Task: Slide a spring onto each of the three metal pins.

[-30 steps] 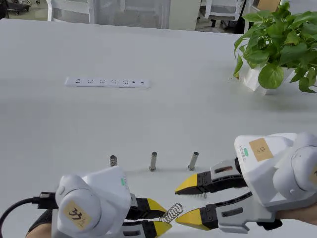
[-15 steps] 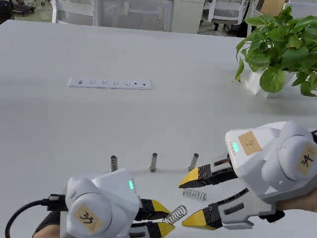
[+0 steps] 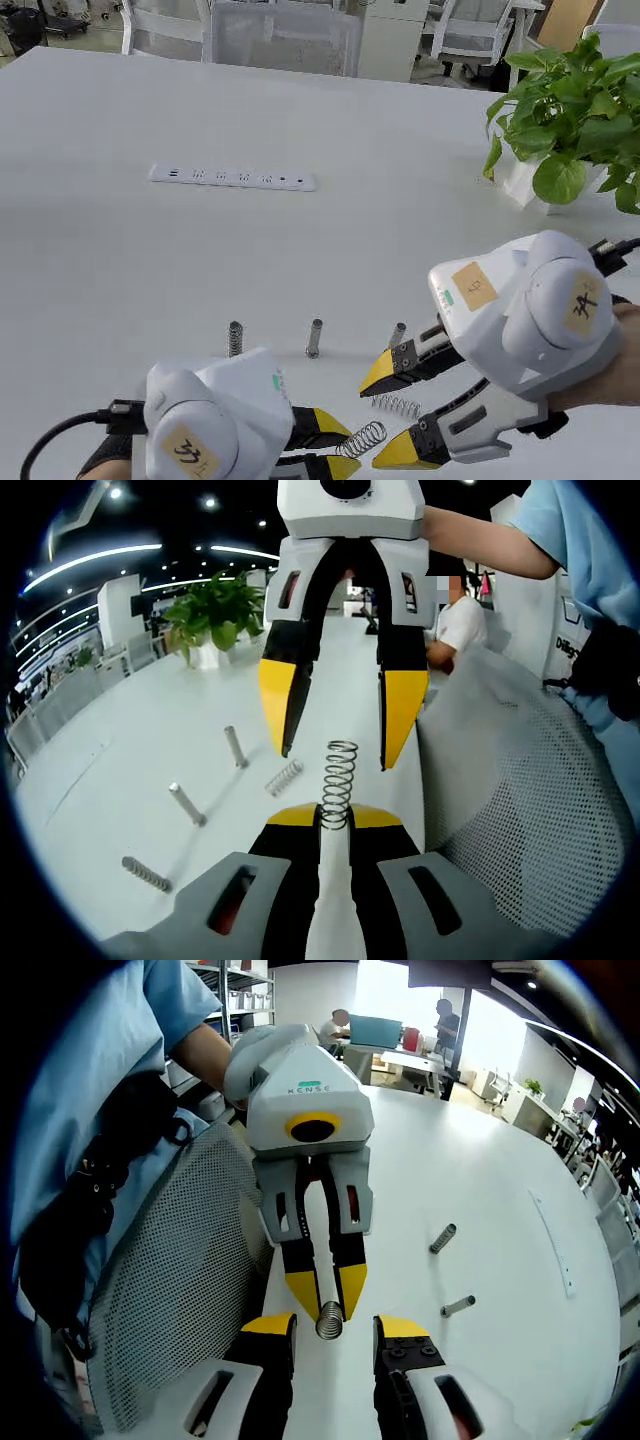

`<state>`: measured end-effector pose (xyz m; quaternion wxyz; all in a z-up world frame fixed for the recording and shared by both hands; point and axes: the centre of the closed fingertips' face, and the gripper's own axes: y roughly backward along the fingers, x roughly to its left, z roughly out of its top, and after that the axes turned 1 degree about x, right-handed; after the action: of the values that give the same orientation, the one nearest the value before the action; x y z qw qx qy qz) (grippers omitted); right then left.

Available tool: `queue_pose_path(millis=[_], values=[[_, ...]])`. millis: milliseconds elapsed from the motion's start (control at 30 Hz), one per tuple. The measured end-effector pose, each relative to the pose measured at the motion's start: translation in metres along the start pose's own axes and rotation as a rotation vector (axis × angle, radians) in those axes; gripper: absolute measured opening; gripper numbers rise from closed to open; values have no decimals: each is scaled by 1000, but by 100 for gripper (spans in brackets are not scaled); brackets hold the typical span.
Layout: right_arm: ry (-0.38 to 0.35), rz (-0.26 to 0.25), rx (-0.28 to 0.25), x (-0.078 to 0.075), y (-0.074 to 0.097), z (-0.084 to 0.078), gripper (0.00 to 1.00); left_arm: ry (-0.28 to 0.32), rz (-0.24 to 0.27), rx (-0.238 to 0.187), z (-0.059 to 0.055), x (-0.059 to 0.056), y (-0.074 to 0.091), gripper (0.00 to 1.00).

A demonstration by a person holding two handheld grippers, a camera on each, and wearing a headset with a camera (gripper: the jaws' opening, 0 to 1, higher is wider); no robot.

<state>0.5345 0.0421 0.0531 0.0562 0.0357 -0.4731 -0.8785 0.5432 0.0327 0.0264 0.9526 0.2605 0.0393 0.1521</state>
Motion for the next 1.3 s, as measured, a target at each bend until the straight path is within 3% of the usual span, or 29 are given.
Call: queue_pose_path(millis=[333, 867, 1300], values=[[25, 42, 24, 7, -12, 0, 12, 14, -3, 2, -2, -1, 0, 6], [48, 53, 84, 6, -21, -9, 8, 35, -23, 21, -4, -4, -4, 6], [50, 71, 92, 9, -24, -12, 8, 41, -32, 26, -5, -8, -6, 7]])
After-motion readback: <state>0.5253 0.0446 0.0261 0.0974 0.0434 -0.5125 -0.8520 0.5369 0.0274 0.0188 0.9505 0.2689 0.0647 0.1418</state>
